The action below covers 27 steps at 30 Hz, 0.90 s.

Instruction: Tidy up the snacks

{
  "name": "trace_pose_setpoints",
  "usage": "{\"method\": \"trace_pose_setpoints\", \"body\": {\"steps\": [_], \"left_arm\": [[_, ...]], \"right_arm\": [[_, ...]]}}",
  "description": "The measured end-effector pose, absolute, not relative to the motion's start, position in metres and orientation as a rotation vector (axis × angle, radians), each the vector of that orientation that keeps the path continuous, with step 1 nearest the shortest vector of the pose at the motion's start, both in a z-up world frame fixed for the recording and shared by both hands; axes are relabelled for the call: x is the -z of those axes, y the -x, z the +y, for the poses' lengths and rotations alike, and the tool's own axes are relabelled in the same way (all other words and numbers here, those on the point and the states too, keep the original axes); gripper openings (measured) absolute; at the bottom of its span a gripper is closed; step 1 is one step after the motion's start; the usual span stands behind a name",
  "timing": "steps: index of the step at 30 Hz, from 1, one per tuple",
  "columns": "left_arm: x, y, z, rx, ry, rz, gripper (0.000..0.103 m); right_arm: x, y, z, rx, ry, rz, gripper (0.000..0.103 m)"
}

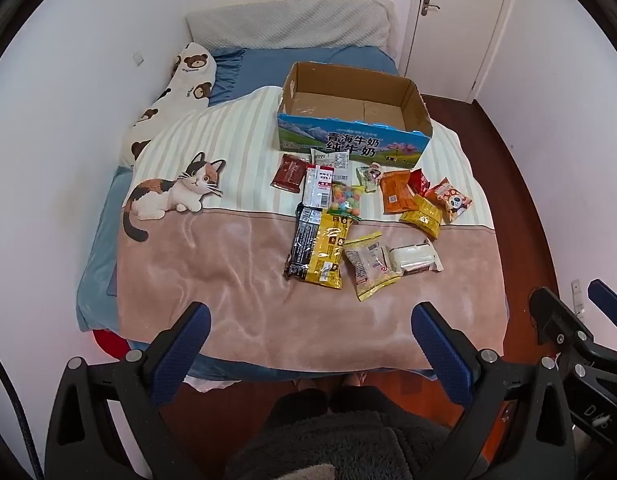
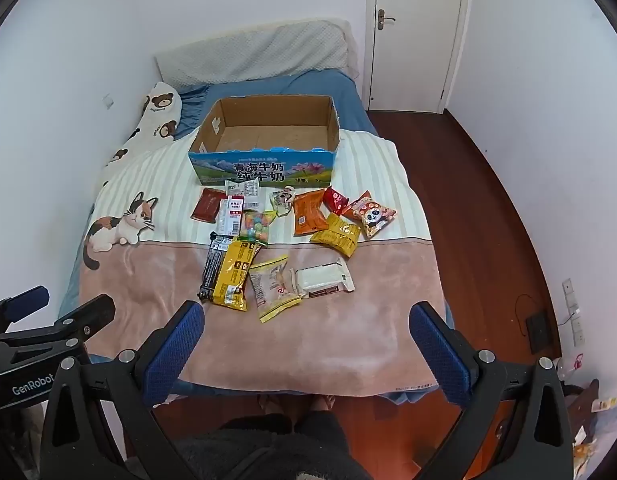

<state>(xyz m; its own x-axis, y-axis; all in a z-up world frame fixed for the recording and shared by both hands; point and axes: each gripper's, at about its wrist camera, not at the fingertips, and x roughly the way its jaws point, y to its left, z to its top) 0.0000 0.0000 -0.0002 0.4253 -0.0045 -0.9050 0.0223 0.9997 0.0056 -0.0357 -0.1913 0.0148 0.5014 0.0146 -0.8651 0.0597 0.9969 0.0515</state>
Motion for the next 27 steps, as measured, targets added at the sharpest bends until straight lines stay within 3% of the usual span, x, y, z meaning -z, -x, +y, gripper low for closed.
{"method": "trace_pose_setpoints", "body": {"steps": [27], "left_arm": [[-0.0011,0.0055,0.0081,0.011,-0.021,1.139,0.103]], "right_arm": [[-0.0153,0.0457,-0.1873,0.012,-0.096,1.048,0.103]]}}
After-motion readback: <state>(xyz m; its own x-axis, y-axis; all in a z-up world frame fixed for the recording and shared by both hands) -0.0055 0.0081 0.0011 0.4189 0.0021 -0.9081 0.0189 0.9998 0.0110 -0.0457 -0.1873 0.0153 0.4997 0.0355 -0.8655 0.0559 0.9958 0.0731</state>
